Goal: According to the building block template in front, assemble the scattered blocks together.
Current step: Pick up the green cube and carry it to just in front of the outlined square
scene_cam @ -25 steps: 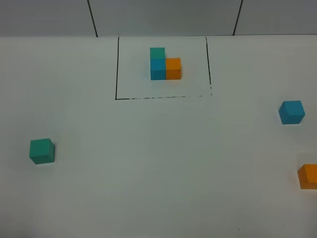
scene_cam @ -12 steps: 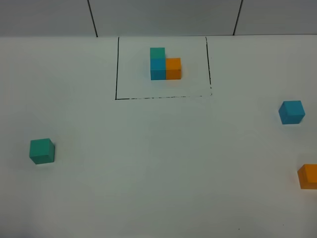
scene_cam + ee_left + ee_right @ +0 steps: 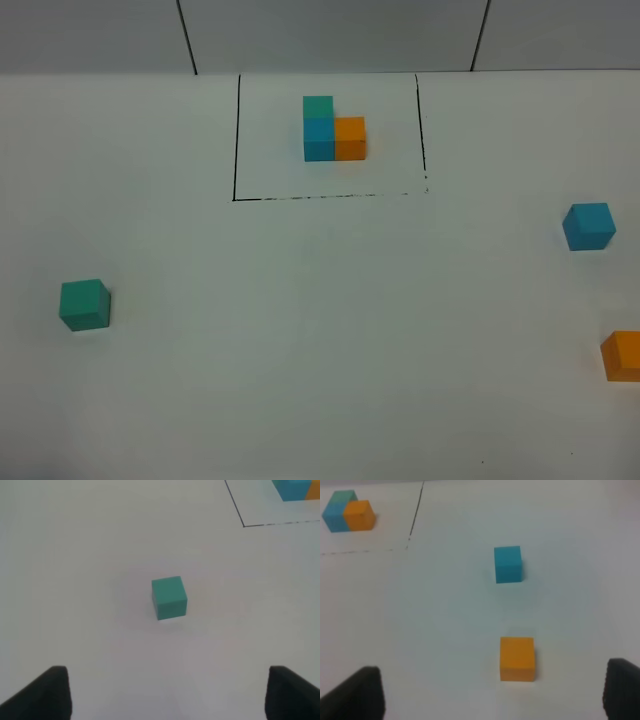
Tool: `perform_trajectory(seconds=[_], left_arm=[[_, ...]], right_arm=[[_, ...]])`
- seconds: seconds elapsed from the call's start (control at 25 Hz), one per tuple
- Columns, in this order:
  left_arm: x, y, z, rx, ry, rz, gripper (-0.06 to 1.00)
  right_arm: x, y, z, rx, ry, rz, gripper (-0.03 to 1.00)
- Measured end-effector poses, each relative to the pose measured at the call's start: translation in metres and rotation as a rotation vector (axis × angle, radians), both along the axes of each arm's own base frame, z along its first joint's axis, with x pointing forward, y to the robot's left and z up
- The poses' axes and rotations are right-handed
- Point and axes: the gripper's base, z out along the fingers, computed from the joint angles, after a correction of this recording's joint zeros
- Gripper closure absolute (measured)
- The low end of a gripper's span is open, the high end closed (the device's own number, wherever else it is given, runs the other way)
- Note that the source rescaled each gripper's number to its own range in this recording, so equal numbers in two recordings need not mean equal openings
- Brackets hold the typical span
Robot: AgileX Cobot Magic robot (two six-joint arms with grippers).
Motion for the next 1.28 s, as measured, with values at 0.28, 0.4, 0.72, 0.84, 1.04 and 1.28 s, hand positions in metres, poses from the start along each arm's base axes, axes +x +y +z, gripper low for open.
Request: perform_trajectory(seconds=[0.28,0.4,0.72,0.84,1.04,1.28], left_arm=[[0.018,0.001,0.010,0.002,0.013,0.009,0.16],[0.042,0.002,0.014,0.005,0.084,0.017,0.15],[0.137,0.003,0.002,0.027,0.374,0.015,0.14],[0.174,0.002,-0.003,0.007,0.477,0.014,0.14],[0.220,-0.003,-0.024,-0.079,0.629,0.020,0.14],[0.245,-0.003,-0.051,-0.076,0.767,0.025,0.14]], right_arm=[[0.000,0.000,0.000,0.003,0.000,-0.001,0.20],[0.000,0.000,0.000,0.003,0.000,-0.001,0.20],[0.000,0.000,0.000,0.003,0.000,-0.001,0.20],[0.000,0.000,0.000,0.003,0.000,-0.001,0.20],[0.000,0.000,0.000,0.003,0.000,-0.001,0.20],[0.000,0.000,0.000,0.004,0.000,-0.002,0.20]])
